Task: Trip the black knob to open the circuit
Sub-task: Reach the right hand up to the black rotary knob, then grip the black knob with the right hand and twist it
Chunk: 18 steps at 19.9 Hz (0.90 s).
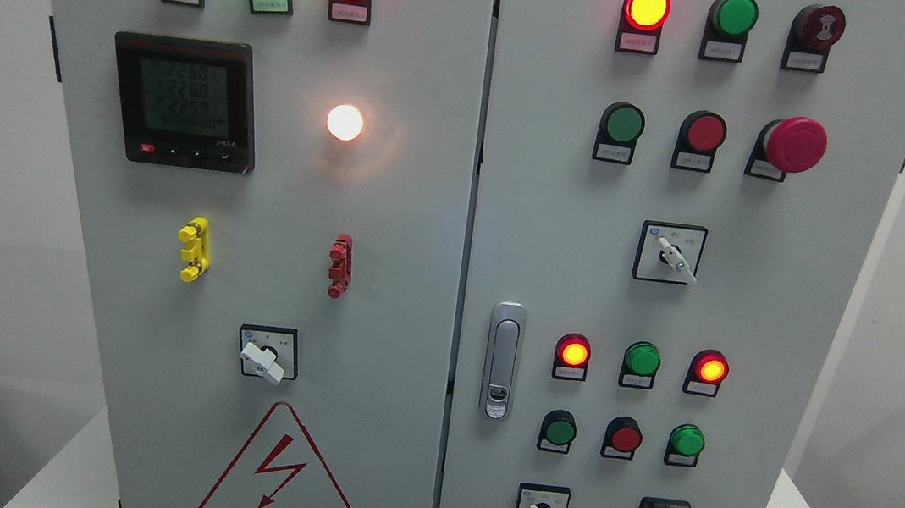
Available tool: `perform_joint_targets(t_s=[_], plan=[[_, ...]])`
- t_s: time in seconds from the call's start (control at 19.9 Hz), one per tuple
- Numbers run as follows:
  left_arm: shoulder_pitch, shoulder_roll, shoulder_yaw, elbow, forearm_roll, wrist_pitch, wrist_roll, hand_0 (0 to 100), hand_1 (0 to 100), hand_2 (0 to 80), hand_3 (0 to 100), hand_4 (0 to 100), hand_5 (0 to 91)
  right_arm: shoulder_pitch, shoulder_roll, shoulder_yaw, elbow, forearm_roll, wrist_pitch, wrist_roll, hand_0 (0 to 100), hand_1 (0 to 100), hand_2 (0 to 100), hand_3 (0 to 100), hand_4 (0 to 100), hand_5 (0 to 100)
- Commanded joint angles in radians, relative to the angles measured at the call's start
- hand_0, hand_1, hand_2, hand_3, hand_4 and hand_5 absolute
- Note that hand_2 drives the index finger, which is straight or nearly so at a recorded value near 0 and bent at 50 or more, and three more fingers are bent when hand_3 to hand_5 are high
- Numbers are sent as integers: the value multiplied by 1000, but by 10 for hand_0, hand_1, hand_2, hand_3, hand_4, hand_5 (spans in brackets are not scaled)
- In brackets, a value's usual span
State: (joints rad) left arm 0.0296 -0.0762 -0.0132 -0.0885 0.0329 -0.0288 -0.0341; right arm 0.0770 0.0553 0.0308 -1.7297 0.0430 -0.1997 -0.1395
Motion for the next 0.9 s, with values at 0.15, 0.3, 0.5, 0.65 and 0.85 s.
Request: perform_joint_targets(t_s=[0.15,0.3,0.5,0.65,0.85], plan=[[0,0,1,1,2,1,0,120,389,0,0,0,0,-23,0,6,-7,-9,-4,6,701,777,0,1000,1000,986],[0,0,1,1,2,1,0,120,389,0,0,0,0,-29,0,6,4,-11,-4,6,702,779,0,1000,1000,986],[0,0,1,1,2,1,0,120,389,0,0,0,0,-36,0,6,7,-11,-4,21,702,780,0,1000,1000,985],[0,0,1,1,2,1,0,120,389,0,0,0,0,-36,0,6,6,-11,-4,24,703,781,0,1000,1000,985],[0,0,1,1,2,1,0,120,389,0,0,0,0,-36,1,8,5,-12,-4,24,703,782,0,1000,1000,985]])
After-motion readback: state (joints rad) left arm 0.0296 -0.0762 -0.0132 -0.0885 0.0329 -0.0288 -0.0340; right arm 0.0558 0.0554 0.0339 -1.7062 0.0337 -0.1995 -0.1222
